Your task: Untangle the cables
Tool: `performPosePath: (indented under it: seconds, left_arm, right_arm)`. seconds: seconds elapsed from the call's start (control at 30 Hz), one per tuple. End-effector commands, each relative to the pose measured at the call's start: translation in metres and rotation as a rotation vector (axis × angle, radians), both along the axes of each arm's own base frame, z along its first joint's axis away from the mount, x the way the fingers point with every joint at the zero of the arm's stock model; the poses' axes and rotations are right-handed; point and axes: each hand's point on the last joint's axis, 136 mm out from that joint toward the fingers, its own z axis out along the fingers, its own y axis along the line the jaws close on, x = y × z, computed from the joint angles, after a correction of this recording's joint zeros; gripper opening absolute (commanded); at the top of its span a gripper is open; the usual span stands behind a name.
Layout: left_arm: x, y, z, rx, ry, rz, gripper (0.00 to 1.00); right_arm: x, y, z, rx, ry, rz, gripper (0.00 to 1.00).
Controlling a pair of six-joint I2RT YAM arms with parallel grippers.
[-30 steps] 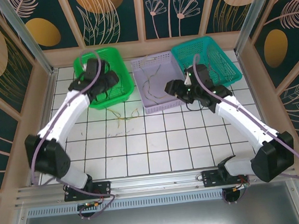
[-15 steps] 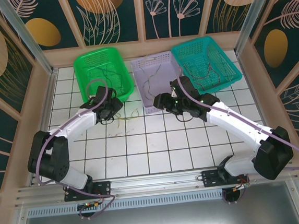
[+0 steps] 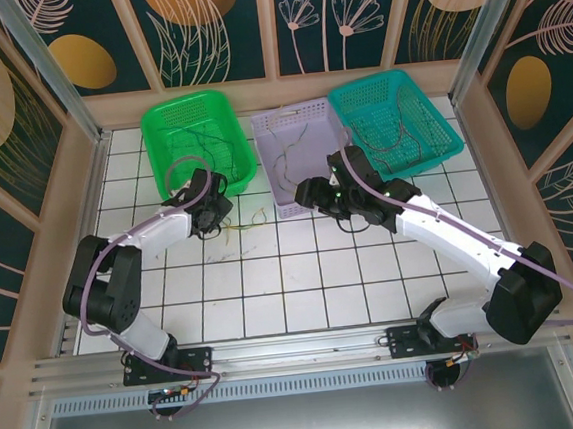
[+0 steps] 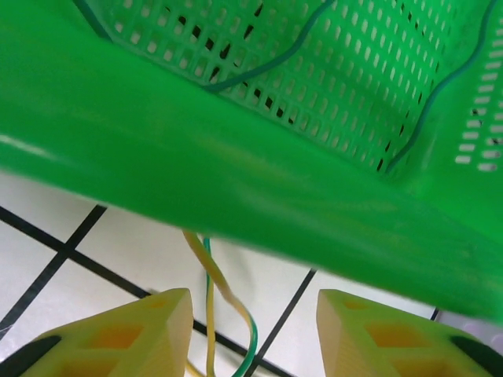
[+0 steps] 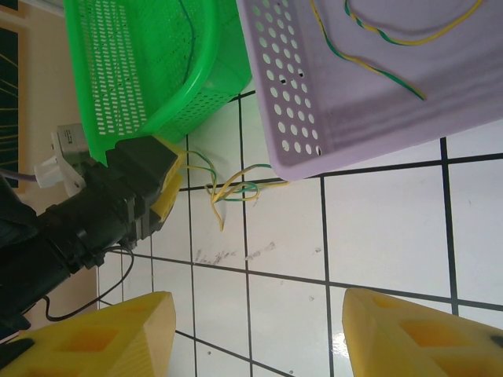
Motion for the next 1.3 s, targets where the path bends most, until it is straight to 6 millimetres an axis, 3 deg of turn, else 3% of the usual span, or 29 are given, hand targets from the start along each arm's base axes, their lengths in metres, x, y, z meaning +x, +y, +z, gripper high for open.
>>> performPosePath:
  seconds: [0.0, 0.27, 0.33, 0.47, 0.6, 0.8, 1.07, 1.2, 1.27]
  left_arm:
    - [0.010, 0.004, -0.007, 0.010, -0.036, 0.050, 0.38]
    - [0.008, -0.002, -0.016, -0.019, -0.008, 0.037, 0.26]
    - [0.007, -0.004, -0.014, -0.030, -0.012, 0.025, 0.19]
    - [0.003, -0.007, -0.005, -0.062, -0.029, 0.012, 0.00]
    - [-0.008, -0.010, 0.012, -0.102, -0.042, -0.006, 0.00]
    - [-0.026, -0.027, 0.056, -0.188, -0.121, -0.156, 0.00]
    - [-0.052, -0.110, 0.166, -0.442, -0.450, -0.774, 0.00]
    - [-0.064, -0.127, 0.194, -0.470, -0.524, -0.966, 0.00]
    - [-0.070, -0.136, 0.204, -0.501, -0.552, -1.057, 0.00]
  right_arm:
    - [0.002, -0.002, 0.006, 0.009, -0.022, -0.011, 0.59]
    - [0.002, -0.008, 0.006, 0.002, -0.023, -0.019, 0.59]
    - [0.001, -0.010, 0.004, 0.000, -0.018, -0.022, 0.59]
    - [0.000, -0.013, -0.001, -0.005, -0.012, -0.026, 0.58]
    - [0.000, -0.017, -0.001, -0.015, -0.015, -0.031, 0.58]
    - [-0.005, -0.024, -0.002, -0.017, -0.020, -0.035, 0.58]
    - [-0.008, -0.027, 0.026, -0.035, -0.141, 0.084, 0.58]
    - [-0.022, -0.012, 0.031, 0.064, -0.146, 0.288, 0.60]
    - [-0.020, -0.019, 0.025, 0.053, -0.139, 0.334, 0.59]
